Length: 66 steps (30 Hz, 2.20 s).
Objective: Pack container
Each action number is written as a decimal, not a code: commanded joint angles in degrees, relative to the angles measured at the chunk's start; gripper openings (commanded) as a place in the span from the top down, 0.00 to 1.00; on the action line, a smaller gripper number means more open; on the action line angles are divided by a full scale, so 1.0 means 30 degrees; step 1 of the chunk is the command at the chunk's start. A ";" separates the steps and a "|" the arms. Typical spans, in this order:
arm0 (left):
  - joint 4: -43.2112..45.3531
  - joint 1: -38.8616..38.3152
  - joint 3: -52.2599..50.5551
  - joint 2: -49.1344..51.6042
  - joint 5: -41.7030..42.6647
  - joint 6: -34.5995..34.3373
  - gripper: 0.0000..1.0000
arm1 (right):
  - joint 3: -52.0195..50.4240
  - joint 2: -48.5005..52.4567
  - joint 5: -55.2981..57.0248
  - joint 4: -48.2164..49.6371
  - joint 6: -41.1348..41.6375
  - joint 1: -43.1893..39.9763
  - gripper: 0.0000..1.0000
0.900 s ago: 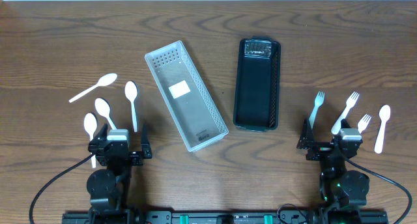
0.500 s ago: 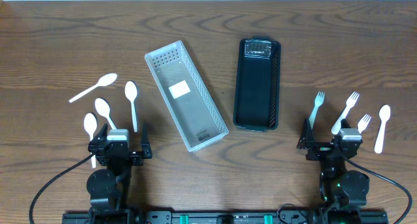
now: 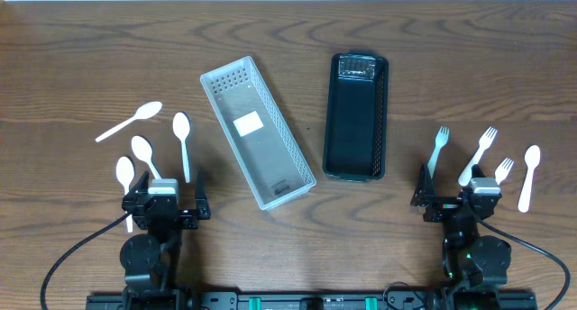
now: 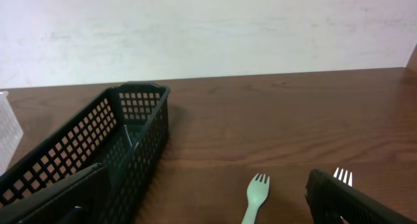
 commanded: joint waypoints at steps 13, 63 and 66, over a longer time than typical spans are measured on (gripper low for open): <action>-0.0109 0.0066 -0.0554 -0.0044 0.0197 0.0000 0.02 | -0.0066 -0.0124 0.0189 -0.0073 0.0219 0.0160 0.01; -0.5136 0.0066 1.8644 1.6211 0.6572 -0.6623 0.02 | 0.9945 0.8670 -0.5100 0.1537 0.1188 0.0146 0.01; -0.9165 0.0066 2.2272 1.8724 0.6543 -0.4561 0.02 | 1.3865 1.2495 -0.5989 -0.1290 0.0466 0.0146 0.01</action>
